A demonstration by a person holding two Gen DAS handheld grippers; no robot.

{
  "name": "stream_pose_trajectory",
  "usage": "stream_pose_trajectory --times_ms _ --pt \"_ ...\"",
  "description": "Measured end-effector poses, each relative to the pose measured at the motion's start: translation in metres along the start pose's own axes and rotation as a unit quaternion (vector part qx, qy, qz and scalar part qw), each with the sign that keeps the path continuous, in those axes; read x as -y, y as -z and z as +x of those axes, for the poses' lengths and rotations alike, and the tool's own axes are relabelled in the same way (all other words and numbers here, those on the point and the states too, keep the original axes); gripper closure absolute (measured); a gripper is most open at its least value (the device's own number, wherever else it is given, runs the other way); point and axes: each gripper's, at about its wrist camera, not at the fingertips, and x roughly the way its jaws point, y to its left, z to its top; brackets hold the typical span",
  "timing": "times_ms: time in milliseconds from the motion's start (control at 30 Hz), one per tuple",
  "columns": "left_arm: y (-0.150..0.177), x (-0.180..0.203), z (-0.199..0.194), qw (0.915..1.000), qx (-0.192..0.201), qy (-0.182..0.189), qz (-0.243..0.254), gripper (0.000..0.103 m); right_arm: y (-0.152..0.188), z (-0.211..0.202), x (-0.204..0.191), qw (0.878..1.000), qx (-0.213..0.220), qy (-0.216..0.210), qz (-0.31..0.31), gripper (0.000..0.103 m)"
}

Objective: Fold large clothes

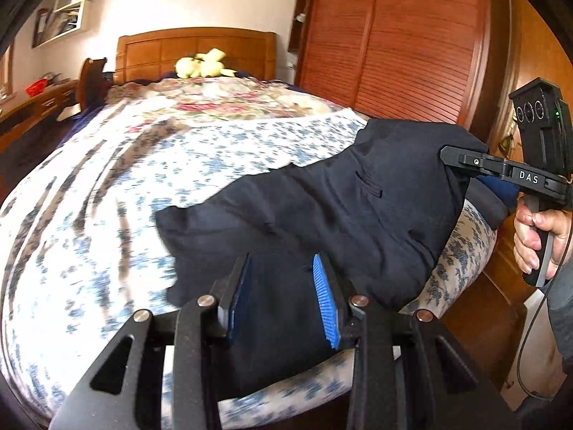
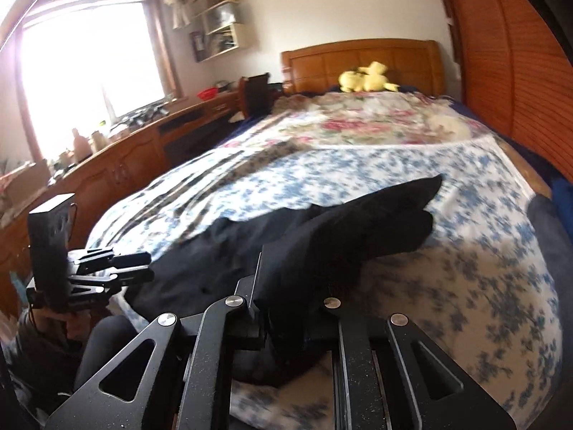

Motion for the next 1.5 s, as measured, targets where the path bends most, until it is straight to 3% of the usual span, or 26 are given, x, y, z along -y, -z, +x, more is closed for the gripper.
stream_pose_trajectory --times_ms 367,600,833,933,1000,1067,1267,1433,1500 --pt "0.021 -0.071 -0.06 0.9976 0.023 -0.054 -0.038 0.07 -0.025 0.067 -0.105 0.997 -0.02 -0.054 -0.059 0.093" --pt "0.03 -0.089 -0.074 0.9953 0.026 -0.072 -0.059 0.07 0.002 0.131 -0.155 0.99 -0.074 -0.097 -0.071 0.093" --pt "0.029 -0.086 -0.076 0.9953 0.027 -0.075 -0.055 0.07 0.022 0.148 -0.151 0.99 -0.104 -0.085 -0.052 0.088" --pt "0.028 -0.083 -0.074 0.9954 0.028 -0.071 -0.057 0.07 0.015 0.14 -0.155 0.991 -0.103 -0.067 -0.061 0.074" --pt "0.027 -0.08 -0.072 0.9957 0.027 -0.069 -0.056 0.07 0.009 0.128 -0.156 0.992 -0.091 -0.054 -0.066 0.056" --pt "0.026 -0.075 -0.068 0.9962 0.025 -0.065 -0.053 0.07 0.002 0.111 -0.154 0.994 -0.071 -0.052 -0.07 0.05" --pt "0.017 -0.059 -0.056 0.9977 0.023 -0.049 -0.041 0.07 -0.004 0.079 -0.124 0.996 -0.044 -0.029 -0.075 0.05" --pt "0.006 -0.042 -0.048 0.9986 0.023 -0.039 -0.029 0.07 0.01 0.082 -0.083 0.997 -0.068 -0.009 -0.034 0.05" --pt "0.002 -0.036 -0.044 0.999 0.021 -0.03 -0.024 0.07 0.02 0.089 -0.075 0.996 -0.085 0.0 -0.028 0.056"
